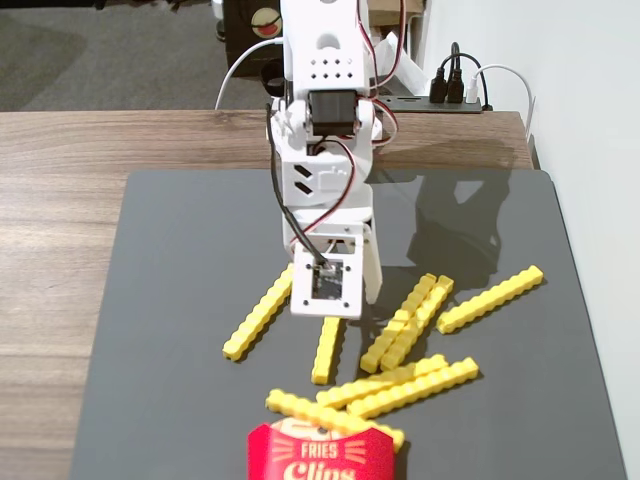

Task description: Grab a fry

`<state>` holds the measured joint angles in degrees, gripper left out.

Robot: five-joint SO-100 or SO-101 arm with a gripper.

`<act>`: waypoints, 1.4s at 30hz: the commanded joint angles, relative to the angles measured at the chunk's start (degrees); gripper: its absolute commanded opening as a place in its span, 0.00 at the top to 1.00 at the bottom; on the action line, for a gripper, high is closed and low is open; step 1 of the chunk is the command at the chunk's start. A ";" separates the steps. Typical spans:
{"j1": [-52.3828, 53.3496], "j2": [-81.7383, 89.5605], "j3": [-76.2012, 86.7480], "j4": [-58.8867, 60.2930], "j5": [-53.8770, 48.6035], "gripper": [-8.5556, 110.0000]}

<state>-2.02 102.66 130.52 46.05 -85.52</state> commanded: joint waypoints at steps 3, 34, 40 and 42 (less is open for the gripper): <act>-1.05 -0.26 -2.64 -1.58 1.41 0.86; 0.88 34.54 0.18 28.13 -2.64 0.92; 0.88 34.72 -1.58 29.71 -2.81 0.92; 1.05 34.63 -1.76 29.71 -2.81 0.92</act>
<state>-0.88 136.23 131.57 75.50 -87.89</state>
